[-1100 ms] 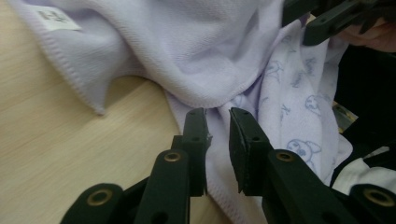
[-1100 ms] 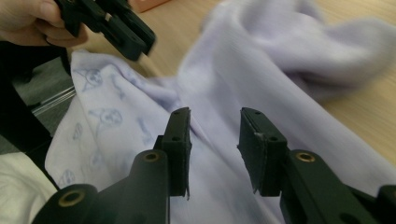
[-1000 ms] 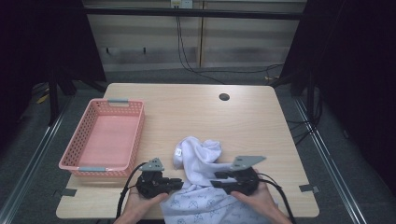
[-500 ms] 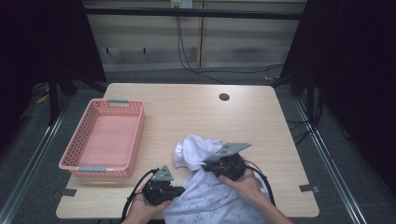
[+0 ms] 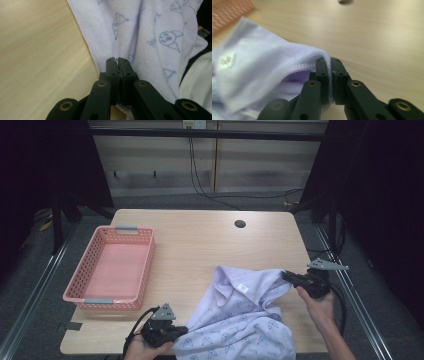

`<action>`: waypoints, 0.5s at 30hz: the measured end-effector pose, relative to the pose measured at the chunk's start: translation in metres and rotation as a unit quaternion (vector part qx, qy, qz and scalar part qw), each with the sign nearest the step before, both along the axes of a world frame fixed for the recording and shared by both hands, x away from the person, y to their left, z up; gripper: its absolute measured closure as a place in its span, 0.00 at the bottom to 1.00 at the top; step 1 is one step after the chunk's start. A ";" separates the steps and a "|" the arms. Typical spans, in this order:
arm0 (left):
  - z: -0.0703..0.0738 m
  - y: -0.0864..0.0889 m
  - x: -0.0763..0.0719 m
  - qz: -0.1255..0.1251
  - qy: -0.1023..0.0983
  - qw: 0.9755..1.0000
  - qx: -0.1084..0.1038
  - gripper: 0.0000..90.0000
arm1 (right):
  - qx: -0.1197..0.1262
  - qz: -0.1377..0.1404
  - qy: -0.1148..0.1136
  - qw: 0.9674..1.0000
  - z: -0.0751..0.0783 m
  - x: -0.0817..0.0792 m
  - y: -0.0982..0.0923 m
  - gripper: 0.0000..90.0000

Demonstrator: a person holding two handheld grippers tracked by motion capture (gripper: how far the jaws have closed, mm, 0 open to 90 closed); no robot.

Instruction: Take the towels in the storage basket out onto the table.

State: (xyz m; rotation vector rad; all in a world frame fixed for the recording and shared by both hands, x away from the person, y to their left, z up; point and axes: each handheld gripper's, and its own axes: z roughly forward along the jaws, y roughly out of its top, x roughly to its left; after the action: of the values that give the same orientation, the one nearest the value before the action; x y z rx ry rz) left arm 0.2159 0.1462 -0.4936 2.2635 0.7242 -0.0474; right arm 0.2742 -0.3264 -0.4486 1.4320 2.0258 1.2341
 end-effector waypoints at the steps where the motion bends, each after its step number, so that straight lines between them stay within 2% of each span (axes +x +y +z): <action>1: 0.000 0.001 -0.003 0.000 0.001 1.000 -0.003 0.96 | -0.002 -0.002 0.022 1.000 -0.016 -0.002 -0.008 0.83; 2: 0.000 0.003 -0.003 -0.001 0.008 1.000 -0.003 0.96 | -0.002 -0.002 0.022 1.000 -0.016 -0.002 -0.008 0.83; 3: 0.000 0.005 -0.002 -0.002 0.021 1.000 -0.009 0.94 | -0.002 0.000 0.027 1.000 -0.020 -0.004 -0.009 0.78; 4: 0.001 0.007 -0.002 0.000 0.021 1.000 -0.015 0.91 | -0.010 0.009 0.029 0.999 -0.023 -0.008 -0.005 0.71; 5: 0.004 0.006 0.003 0.005 0.018 0.999 -0.033 0.88 | -0.013 0.012 0.022 1.000 -0.020 -0.011 -0.001 0.67; 6: 0.004 0.006 0.003 0.005 0.018 0.999 -0.033 0.85 | -0.013 0.012 0.022 1.000 -0.020 -0.011 -0.001 0.67; 7: 0.011 0.003 0.010 0.007 0.002 0.998 -0.059 0.83 | -0.008 0.017 0.007 1.000 -0.012 -0.016 0.005 0.61; 8: 0.011 0.003 0.010 0.007 0.002 0.998 -0.059 0.82 | -0.008 0.017 0.007 1.000 -0.012 -0.016 0.005 0.61; 9: 0.013 0.001 0.015 0.011 -0.006 0.997 -0.070 0.80 | -0.004 0.025 -0.011 1.000 -0.004 -0.022 0.011 0.60; 10: 0.018 -0.006 0.024 0.017 -0.022 0.995 -0.093 0.78 | 0.004 0.034 -0.016 0.999 -0.002 -0.025 0.013 0.61; 11: 0.020 -0.010 0.028 0.018 -0.029 0.994 -0.104 0.77 | 0.010 0.044 -0.021 0.999 0.000 -0.029 0.016 0.64; 12: 0.020 -0.010 0.028 0.018 -0.029 0.994 -0.104 0.75 | 0.010 0.044 -0.021 0.999 0.000 -0.029 0.016 0.64; 14: 0.023 -0.022 0.034 0.012 -0.040 0.992 -0.121 0.73 | 0.022 0.080 -0.017 0.996 0.000 -0.037 0.024 0.70; 15: 0.023 -0.026 0.035 0.011 -0.045 0.991 -0.122 0.71 | 0.018 0.088 -0.015 0.996 -0.001 -0.040 0.028 0.70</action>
State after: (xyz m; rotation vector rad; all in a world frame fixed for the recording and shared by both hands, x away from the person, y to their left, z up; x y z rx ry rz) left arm 0.2510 0.1202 -0.4702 2.0114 0.6576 -0.0218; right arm 0.2339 -0.2981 -0.4495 1.2648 2.1568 1.3602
